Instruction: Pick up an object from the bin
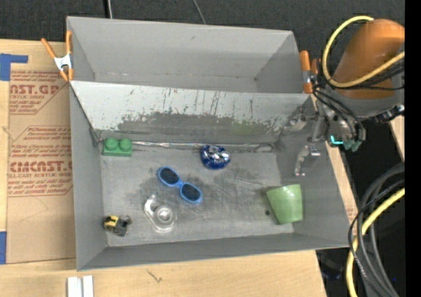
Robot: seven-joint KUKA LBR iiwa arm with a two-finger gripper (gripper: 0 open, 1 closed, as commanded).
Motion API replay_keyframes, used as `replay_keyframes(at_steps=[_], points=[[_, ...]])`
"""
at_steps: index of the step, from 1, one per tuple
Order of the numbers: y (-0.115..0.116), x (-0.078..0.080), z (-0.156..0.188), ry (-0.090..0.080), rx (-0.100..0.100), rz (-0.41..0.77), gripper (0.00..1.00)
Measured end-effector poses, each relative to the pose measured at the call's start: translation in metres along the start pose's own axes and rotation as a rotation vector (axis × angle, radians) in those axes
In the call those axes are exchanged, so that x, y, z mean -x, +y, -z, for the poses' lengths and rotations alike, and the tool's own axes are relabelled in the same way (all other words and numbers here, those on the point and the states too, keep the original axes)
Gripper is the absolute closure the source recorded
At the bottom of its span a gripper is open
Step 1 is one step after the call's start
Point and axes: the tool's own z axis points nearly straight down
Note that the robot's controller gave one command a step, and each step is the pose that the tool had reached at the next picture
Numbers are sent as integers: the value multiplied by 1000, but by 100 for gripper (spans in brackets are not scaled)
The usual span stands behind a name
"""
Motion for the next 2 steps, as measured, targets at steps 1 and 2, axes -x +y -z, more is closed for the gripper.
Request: replay_keyframes(at_steps=[1, 2], points=[[-4, -61, -73, -11, -2, 59, 0], [-9, -102, -61, -4, 0, -66, 0]])
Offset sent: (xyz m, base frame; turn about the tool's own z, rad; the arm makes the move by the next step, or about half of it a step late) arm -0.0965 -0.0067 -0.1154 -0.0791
